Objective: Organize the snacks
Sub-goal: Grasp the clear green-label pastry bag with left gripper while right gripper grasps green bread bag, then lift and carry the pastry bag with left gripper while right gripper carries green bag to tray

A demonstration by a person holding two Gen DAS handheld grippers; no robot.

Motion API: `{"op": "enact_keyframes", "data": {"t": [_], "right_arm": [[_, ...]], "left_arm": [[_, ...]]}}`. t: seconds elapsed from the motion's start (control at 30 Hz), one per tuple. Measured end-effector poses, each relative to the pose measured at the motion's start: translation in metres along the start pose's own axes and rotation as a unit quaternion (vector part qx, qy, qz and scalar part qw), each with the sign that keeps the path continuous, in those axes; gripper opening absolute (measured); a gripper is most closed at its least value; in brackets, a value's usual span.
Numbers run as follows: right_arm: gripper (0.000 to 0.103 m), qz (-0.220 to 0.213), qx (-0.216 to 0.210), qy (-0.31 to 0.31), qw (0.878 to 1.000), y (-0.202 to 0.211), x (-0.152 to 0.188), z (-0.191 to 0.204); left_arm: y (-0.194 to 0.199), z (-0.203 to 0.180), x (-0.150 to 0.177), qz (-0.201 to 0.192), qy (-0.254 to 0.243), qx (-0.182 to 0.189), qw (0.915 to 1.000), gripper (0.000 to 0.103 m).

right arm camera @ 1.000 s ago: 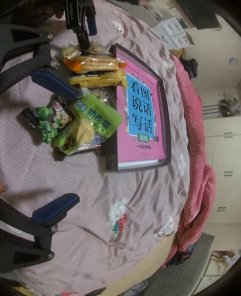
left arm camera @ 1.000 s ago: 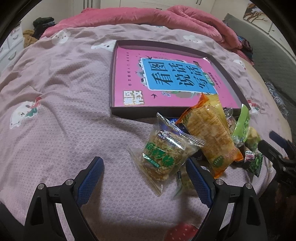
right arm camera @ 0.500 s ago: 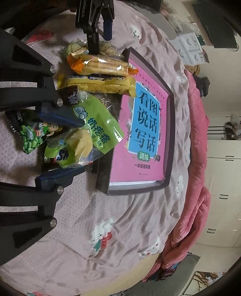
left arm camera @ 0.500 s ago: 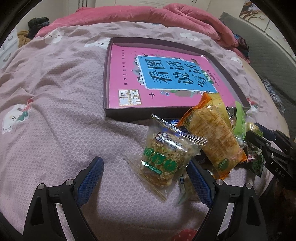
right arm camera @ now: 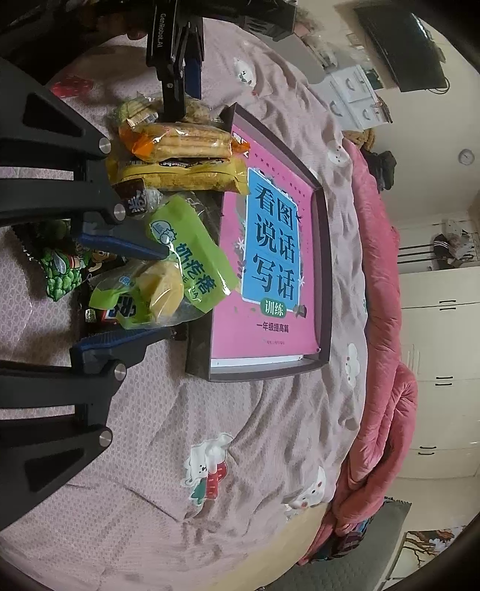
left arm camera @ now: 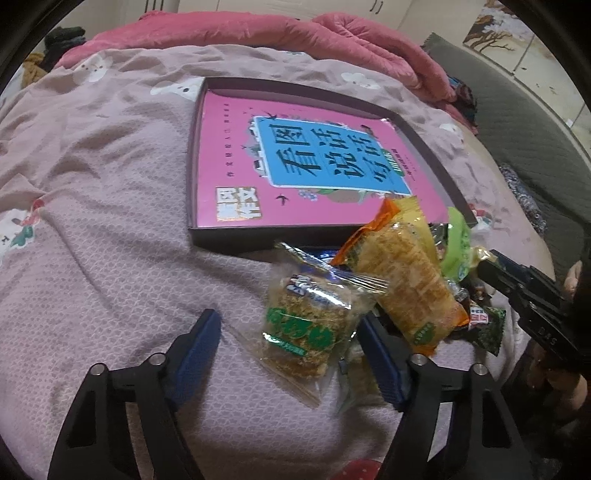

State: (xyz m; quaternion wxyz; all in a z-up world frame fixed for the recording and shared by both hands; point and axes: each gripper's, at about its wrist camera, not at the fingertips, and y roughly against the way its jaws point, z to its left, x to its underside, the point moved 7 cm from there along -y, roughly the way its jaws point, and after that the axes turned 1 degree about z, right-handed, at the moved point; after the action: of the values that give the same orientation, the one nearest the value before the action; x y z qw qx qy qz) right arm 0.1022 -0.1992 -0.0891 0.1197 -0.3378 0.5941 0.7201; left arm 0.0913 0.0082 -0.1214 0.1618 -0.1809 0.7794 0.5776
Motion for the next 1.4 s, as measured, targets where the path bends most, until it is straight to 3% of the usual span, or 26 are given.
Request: {"op": "enact_keyframes", "data": {"t": [0.17, 0.23, 0.33, 0.73, 1.0, 1.4], "right_arm": [[0.035, -0.003, -0.004, -0.009, 1.0, 0.002, -0.001, -0.002], [0.033, -0.005, -0.007, -0.012, 1.0, 0.003, -0.001, -0.002], [0.032, -0.006, -0.01, -0.013, 1.0, 0.005, 0.0, -0.001], [0.032, 0.007, -0.03, -0.017, 0.999, 0.003, 0.003, 0.002], [0.041, 0.03, -0.041, -0.004, 0.999, -0.018, 0.004, 0.004], [0.036, -0.012, -0.059, 0.053, 0.997, -0.012, -0.007, 0.021]], "left_arm": [[0.002, -0.005, -0.001, -0.001, -0.002, 0.022, 0.9997, 0.062], [0.004, -0.006, -0.002, -0.004, 0.0, 0.03, 0.9995, 0.05], [0.007, -0.005, -0.002, -0.005, 0.004, 0.032, 0.9995, 0.048], [0.025, -0.003, 0.0, -0.017, 0.017, 0.042, 0.9988, 0.047], [0.027, 0.001, -0.001, -0.019, 0.028, 0.044, 0.9985, 0.047], [0.035, 0.004, -0.004, -0.03, 0.036, 0.041, 0.9981, 0.047]]}}
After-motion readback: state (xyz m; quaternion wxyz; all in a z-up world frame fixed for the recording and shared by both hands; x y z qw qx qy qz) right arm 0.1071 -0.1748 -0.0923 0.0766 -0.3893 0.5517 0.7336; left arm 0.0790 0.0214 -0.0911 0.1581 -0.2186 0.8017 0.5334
